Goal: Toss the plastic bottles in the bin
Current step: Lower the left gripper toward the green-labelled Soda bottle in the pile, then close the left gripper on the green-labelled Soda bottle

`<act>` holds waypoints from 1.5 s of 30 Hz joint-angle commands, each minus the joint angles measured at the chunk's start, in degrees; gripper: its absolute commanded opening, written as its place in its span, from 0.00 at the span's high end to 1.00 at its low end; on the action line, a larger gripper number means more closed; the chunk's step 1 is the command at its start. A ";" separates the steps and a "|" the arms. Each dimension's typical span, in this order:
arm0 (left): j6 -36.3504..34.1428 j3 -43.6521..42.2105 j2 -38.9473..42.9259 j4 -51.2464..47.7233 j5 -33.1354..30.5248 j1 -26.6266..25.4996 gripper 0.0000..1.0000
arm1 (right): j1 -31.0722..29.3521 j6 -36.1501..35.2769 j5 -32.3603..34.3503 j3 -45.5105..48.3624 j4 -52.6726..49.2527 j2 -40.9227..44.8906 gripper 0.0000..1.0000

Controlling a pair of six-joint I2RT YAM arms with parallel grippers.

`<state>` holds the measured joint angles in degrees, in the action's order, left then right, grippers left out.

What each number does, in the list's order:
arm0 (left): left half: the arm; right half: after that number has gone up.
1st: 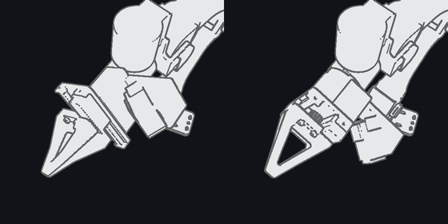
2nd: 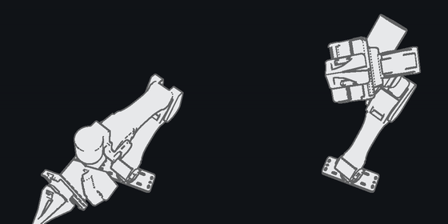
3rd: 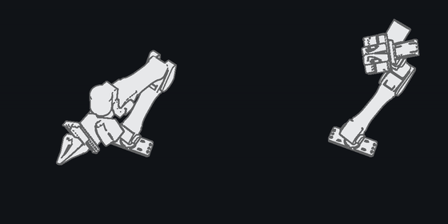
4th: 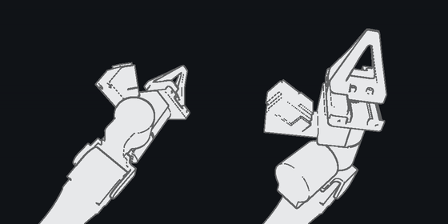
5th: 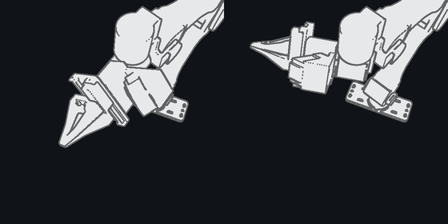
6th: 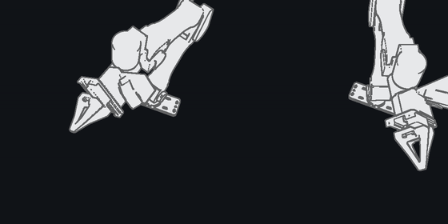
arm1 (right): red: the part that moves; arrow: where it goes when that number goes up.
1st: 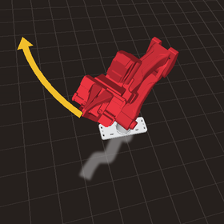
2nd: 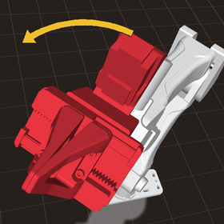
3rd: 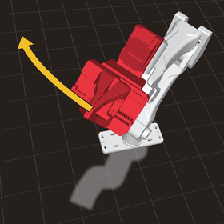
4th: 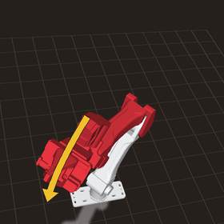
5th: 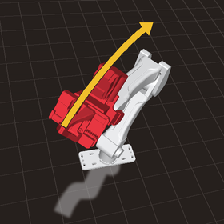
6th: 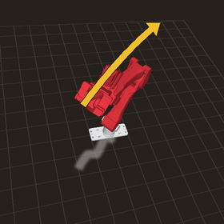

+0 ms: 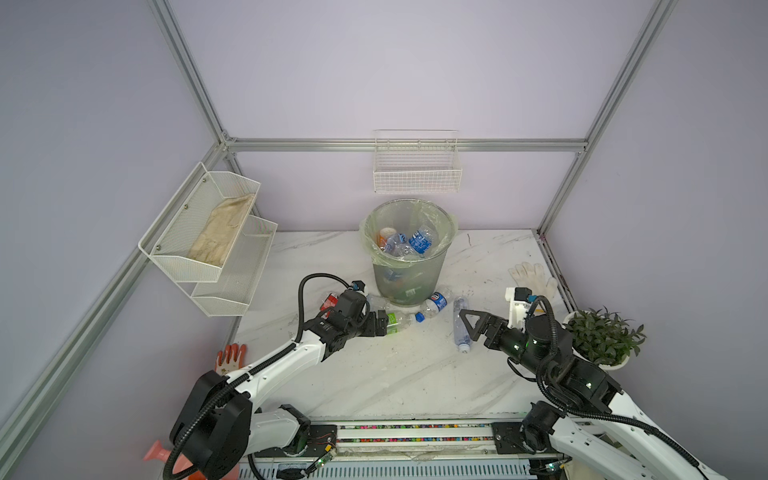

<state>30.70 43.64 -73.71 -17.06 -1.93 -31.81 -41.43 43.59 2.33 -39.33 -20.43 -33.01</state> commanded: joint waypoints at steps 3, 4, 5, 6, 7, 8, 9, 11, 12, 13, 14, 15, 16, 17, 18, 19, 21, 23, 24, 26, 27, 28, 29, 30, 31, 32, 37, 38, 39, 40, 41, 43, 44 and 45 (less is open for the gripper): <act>-2.06 7.48 -5.21 0.72 -1.28 0.67 0.00 | 0.04 2.52 -0.70 2.56 -1.61 2.70 0.03; -2.05 7.82 -6.20 0.86 -0.90 0.70 0.00 | 0.03 2.68 -0.90 3.05 -1.47 3.07 0.02; -2.12 8.14 -6.73 0.95 -0.21 0.69 0.00 | 0.03 2.85 -1.01 3.43 -1.31 3.54 0.02; -2.38 8.59 -9.34 0.93 0.82 0.66 0.00 | 0.03 3.02 -1.15 3.72 -1.42 3.95 0.02; -2.44 8.89 -10.05 1.01 1.57 0.63 0.00 | 0.04 3.04 -1.02 3.82 -1.54 4.22 0.03; -2.21 8.92 -10.75 1.23 2.58 0.61 0.00 | 0.04 3.02 -0.95 3.83 -1.87 4.51 0.02; -1.80 8.71 -11.02 1.69 3.58 0.48 0.00 | 0.03 2.99 -0.78 3.69 -2.38 4.77 0.02; -0.87 7.99 -11.28 2.24 4.31 0.03 0.00 | 0.04 2.77 -0.49 3.53 -3.16 5.13 0.02; -0.57 7.48 -11.15 2.49 4.43 -0.18 0.00 | 0.03 2.74 -0.31 3.55 -3.38 5.32 0.02; -0.26 6.98 -10.95 2.63 4.48 -0.79 0.00 | 0.03 2.74 -0.32 3.55 -3.48 5.48 0.02; -0.03 6.46 -10.71 2.73 4.33 -1.35 0.00 | 0.03 2.80 -0.31 3.69 -3.43 5.64 0.02; 0.06 5.94 -10.42 3.06 4.18 -2.26 0.00 | 0.03 2.88 -0.39 3.85 -3.19 5.76 0.03; 0.05 5.45 -10.37 3.40 3.93 -3.03 0.00 | 0.03 2.92 -0.45 4.11 -3.01 5.85 0.03; 0.06 4.95 -10.52 3.54 3.63 -3.88 0.00 | 0.03 3.14 -0.41 4.33 -2.68 5.86 0.02; 0.14 4.67 -10.77 3.57 3.68 -4.58 0.00 | 0.03 3.18 -0.46 4.65 -2.27 5.75 0.02; 0.14 4.47 -10.98 3.57 3.94 -5.30 0.00 | 0.03 3.31 -0.55 4.86 -1.95 5.69 0.03; 0.32 4.18 -11.16 3.49 4.13 -7.34 0.00 | 0.03 3.53 -1.06 4.91 -1.60 5.42 0.03; 0.65 4.06 -10.95 3.13 3.72 -9.37 0.00 | 0.03 3.60 -1.18 4.88 -1.71 5.33 0.02; 1.03 3.79 -10.64 3.08 3.52 -10.56 0.00 | 0.03 3.63 -1.15 4.89 -1.89 5.40 0.02; 2.21 3.14 -9.87 3.00 3.56 -12.15 0.00 | 0.03 3.71 -0.94 4.88 -2.29 5.74 0.03; 2.91 2.69 -9.32 3.06 3.68 -12.91 0.00 | 0.03 3.74 -0.84 4.93 -2.42 6.01 0.03; 3.34 2.32 -8.73 3.08 3.85 -13.51 0.00 | 0.04 3.83 -0.79 4.94 -2.51 6.24 0.03; 3.77 1.85 -7.95 3.03 4.00 -14.15 0.00 | 0.03 3.86 -0.77 4.95 -2.60 6.46 0.02; 3.93 1.34 -7.82 3.06 4.11 -14.57 0.00 | 0.03 3.88 -0.65 4.95 -2.69 6.64 0.02; 3.78 1.08 -5.70 3.04 4.22 -14.92 0.00 | 0.03 3.85 -0.58 4.97 -2.69 6.73 0.03; 3.35 0.72 -4.88 3.07 4.27 -15.03 0.00 | 0.03 3.84 -0.48 4.95 -2.70 6.78 0.03; 0.68 1.65 -1.43 0.59 0.80 -14.51 0.00 | 0.08 3.82 -0.92 4.88 -2.56 6.12 0.03; 0.03 2.08 -0.98 0.23 0.35 -14.21 0.00 | 0.03 3.87 -0.92 4.79 -2.75 6.12 0.03; -0.62 2.55 -0.74 -0.01 -0.04 -13.75 0.00 | 0.03 3.91 -0.88 4.79 -2.99 6.27 0.03; -1.17 2.98 -0.77 -0.19 0.00 -13.24 0.00 | 0.03 3.92 -0.76 4.79 -3.11 6.51 0.03; -1.78 3.65 -1.07 -0.40 0.13 -12.66 0.01 | 0.06 3.87 -0.75 4.87 -3.21 6.79 0.02; -3.17 5.00 -2.31 -1.06 0.14 -11.83 0.00 | 0.03 3.87 -0.53 4.88 -3.65 7.34 0.03; -3.83 5.99 -3.37 -1.87 -0.20 -11.70 0.00 | 0.03 3.87 -0.46 4.88 -3.94 7.59 0.02; -4.63 7.00 -4.43 -2.58 -0.66 -11.55 0.00 | 0.08 3.91 -0.45 4.82 -4.22 7.78 0.03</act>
<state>29.65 46.52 -76.25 -17.65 -1.08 -44.07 -41.43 46.52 1.45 -34.59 -23.05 -26.26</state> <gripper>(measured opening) 0.996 0.975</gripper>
